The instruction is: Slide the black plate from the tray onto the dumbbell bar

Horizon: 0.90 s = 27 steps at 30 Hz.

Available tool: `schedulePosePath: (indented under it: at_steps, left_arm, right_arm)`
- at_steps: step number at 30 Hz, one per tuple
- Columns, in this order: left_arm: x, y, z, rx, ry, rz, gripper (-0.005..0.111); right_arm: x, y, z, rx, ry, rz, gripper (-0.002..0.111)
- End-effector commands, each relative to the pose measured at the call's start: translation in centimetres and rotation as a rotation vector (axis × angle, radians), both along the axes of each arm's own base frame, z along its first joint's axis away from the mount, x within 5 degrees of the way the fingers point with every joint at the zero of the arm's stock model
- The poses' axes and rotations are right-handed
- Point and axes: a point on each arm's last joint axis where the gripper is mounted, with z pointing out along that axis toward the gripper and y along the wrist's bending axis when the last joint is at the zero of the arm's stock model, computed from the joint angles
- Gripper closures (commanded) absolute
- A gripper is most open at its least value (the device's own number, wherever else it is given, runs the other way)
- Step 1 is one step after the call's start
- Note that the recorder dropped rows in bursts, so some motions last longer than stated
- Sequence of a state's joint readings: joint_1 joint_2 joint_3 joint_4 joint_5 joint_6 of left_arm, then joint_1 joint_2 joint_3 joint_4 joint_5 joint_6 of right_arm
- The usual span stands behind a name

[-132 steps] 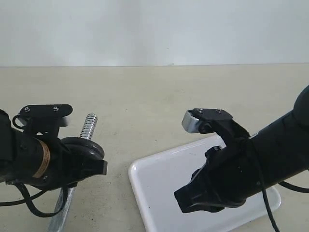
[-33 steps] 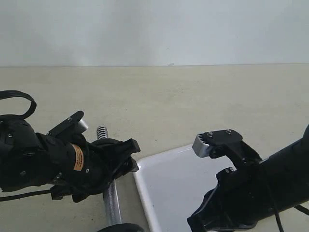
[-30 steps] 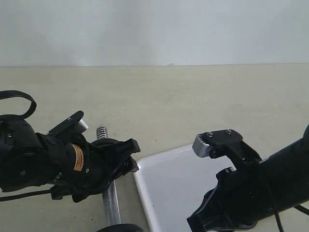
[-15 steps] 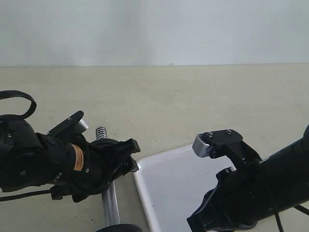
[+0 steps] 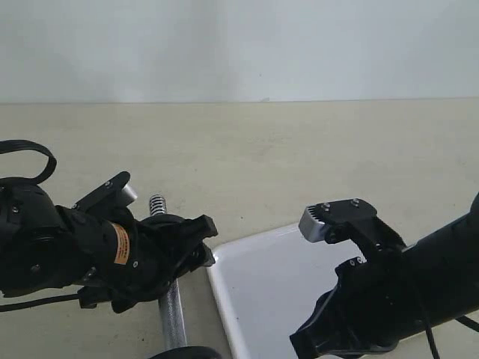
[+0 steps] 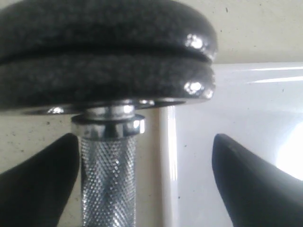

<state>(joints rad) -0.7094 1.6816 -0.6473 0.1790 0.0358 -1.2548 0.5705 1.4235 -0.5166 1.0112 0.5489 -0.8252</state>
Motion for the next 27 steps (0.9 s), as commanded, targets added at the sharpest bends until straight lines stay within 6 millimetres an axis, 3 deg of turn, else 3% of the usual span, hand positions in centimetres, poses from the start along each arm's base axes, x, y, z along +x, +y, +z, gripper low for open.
schedulePosePath:
  at_steps: [1,9,20,27]
  left_arm:
    - [0.1,0.0,0.1,0.008,-0.003,-0.009,0.035]
    - [-0.7,1.1,-0.5,0.154,0.080,-0.051,0.055]
    - [-0.6,0.7,3.4,0.009,-0.078,-0.053,0.055]
    - [-0.6,0.8,3.7,0.005,-0.083,-0.052,0.055]
  right_arm:
    - [-0.1,-0.1,0.0,0.000,-0.005,-0.005,0.107]
    - [0.0,-0.1,0.0,-0.002,-0.014,-0.012,0.107]
    - [0.0,-0.1,0.0,0.000,-0.007,-0.022,0.107]
    - [0.0,-0.1,0.0,0.002,0.001,-0.022,0.107]
